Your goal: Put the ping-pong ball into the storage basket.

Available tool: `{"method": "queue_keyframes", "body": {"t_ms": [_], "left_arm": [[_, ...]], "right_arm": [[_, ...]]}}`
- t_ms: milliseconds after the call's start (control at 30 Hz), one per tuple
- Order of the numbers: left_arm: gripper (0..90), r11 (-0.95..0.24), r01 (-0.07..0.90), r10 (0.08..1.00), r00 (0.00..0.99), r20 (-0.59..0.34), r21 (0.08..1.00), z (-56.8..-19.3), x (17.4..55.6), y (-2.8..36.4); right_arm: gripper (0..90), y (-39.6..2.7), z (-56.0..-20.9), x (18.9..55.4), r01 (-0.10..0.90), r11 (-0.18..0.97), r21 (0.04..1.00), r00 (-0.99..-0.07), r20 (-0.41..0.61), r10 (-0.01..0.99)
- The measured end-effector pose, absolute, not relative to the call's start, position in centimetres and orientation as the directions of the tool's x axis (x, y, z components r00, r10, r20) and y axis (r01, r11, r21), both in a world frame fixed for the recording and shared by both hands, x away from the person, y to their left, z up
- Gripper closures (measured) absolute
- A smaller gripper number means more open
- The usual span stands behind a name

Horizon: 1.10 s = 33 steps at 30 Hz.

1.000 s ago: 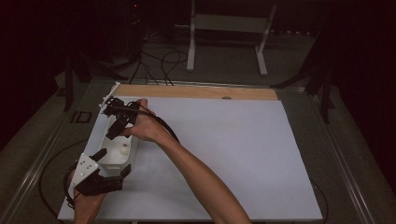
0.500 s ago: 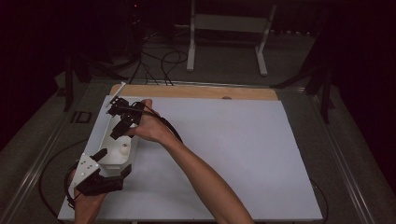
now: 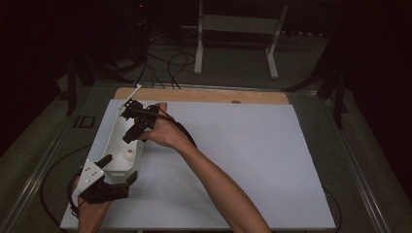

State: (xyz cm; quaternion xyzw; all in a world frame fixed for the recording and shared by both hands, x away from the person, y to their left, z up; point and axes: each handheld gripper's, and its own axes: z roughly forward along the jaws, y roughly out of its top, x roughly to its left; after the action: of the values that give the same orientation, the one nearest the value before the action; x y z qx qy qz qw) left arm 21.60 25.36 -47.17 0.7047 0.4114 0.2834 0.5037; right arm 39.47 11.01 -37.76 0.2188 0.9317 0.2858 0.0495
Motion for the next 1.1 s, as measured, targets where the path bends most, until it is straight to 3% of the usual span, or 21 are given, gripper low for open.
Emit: {"method": "queue_keyframes", "body": {"t_ms": [1100], "left_arm": [[0.0,-0.152,0.297,0.867,0.498,-0.017,0.943,-47.2,21.6,25.3]], "right_arm": [[10.6,5.8,-38.0,39.1,0.378,0.739,0.557,-0.886,-0.013,0.463]]}}
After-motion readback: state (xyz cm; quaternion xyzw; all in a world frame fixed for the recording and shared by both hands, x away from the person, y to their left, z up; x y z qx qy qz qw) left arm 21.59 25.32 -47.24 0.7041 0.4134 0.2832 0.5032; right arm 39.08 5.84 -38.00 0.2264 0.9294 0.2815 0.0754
